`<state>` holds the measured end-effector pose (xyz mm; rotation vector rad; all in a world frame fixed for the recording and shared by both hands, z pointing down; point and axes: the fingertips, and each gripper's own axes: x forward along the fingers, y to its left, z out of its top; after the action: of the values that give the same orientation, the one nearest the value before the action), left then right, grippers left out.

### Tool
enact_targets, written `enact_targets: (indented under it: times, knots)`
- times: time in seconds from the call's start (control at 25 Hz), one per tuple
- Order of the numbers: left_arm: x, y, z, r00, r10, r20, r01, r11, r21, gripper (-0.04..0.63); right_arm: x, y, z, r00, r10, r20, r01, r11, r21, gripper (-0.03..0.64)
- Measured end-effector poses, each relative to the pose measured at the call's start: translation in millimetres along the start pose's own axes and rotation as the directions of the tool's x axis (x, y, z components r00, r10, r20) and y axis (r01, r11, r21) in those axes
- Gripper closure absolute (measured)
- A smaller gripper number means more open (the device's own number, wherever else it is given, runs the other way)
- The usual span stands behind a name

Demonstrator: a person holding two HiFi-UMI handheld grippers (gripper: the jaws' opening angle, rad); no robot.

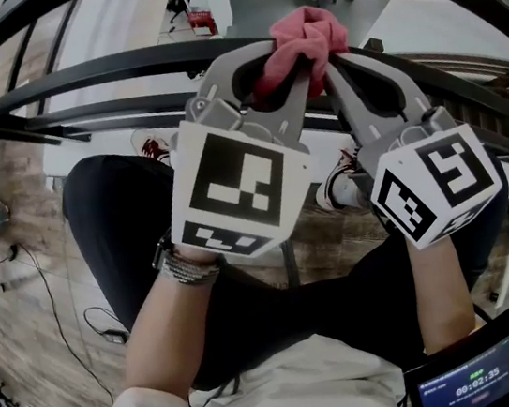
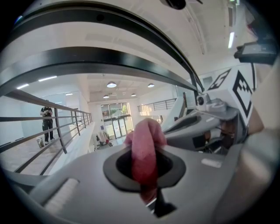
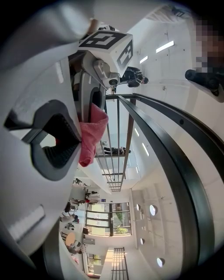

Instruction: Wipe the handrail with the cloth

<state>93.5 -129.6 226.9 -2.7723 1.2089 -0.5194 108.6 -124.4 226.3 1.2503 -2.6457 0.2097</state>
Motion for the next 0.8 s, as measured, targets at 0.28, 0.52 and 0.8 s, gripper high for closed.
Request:
enact_targets:
  times: [0.28, 0.52, 0.8]
  knots:
    - [2.2, 0.5, -0.6, 1.000, -0.006, 0.009, 0.006, 1.000, -0.001, 0.566, 1.4, -4.3, 0.6, 0.999, -0.034, -0.006, 0.034, 0.999, 0.021, 0.615]
    - [9.1, 0.3, 1.5, 1.000, 0.005, 0.017, -0.005, 1.000, -0.004, 0.566, 5.7, -15.5, 4.2, 0.996, -0.086, -0.027, 0.088, 0.994, 0.061, 0.615]
    - [11.2, -1.3, 4.9, 1.000, 0.008, 0.019, -0.008, 1.000, -0.010, 0.566, 3.0, -16.9, 4.8, 0.996, -0.082, -0.015, 0.083, 0.994, 0.069, 0.615]
